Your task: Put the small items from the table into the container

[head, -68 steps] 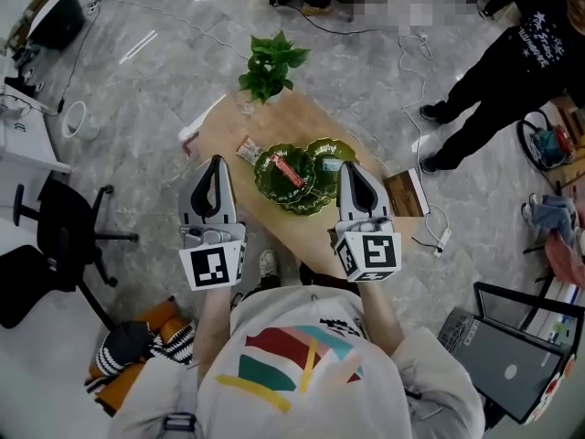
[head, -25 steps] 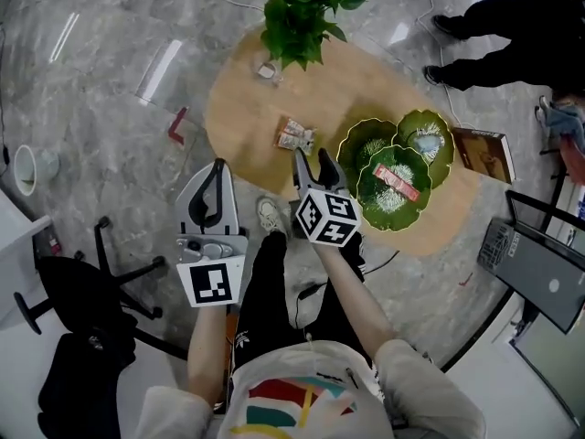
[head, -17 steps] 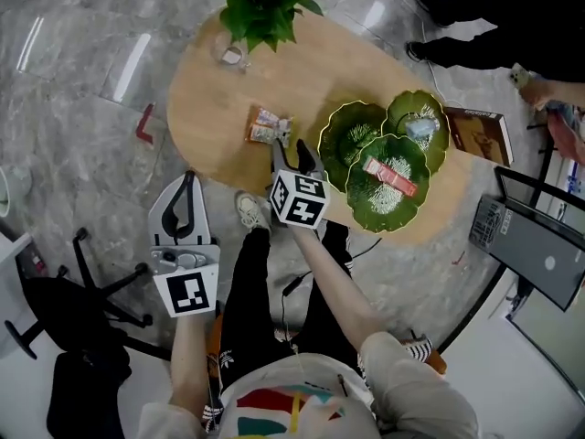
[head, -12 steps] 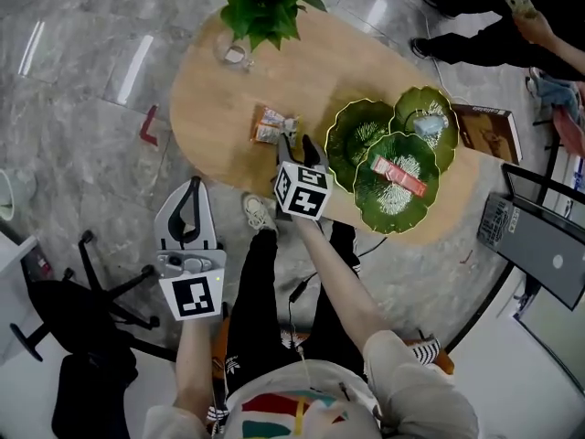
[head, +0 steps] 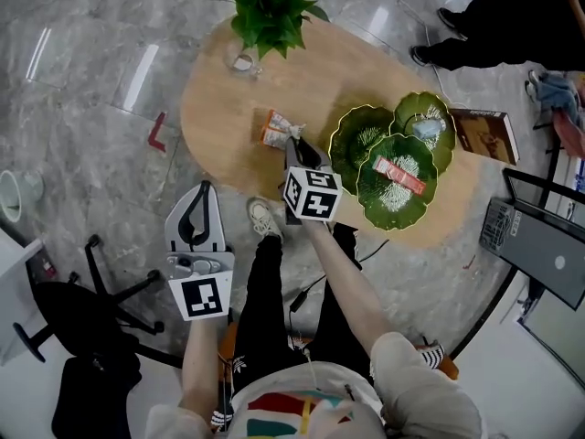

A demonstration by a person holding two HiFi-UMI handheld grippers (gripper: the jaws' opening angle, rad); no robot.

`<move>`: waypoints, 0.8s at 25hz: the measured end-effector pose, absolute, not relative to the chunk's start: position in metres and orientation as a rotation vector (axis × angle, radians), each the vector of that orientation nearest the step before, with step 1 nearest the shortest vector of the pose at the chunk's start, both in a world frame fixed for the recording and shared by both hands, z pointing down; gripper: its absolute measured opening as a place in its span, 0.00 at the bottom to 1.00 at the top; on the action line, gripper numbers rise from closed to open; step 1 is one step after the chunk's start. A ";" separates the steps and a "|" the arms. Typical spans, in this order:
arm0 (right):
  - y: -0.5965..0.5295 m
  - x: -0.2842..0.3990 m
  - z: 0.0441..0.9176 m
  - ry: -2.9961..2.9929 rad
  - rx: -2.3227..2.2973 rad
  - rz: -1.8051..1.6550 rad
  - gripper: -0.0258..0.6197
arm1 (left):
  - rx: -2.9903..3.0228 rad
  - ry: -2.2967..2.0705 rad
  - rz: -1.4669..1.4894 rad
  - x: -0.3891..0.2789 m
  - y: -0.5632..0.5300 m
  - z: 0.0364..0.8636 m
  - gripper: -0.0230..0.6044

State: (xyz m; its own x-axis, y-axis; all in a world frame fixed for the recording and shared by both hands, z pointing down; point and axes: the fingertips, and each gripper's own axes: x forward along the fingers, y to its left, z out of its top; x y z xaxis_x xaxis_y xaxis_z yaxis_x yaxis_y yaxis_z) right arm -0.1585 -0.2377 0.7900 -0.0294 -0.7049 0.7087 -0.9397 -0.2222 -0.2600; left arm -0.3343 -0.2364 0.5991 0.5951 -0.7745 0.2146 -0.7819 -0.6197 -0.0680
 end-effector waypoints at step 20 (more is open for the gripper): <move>-0.195 -0.175 0.402 -2.269 1.910 0.605 0.14 | 2.768 -1.707 0.058 -0.322 -0.209 0.351 0.05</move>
State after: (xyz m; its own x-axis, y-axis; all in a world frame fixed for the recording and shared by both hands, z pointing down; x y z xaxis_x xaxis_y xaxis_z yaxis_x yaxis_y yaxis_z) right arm -0.1754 -0.1955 0.4019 -0.1997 -0.9201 0.3369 -0.9657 0.1265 -0.2268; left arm -0.3223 -0.2088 0.3511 0.4501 -0.8925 -0.0284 -0.8886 -0.4445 -0.1133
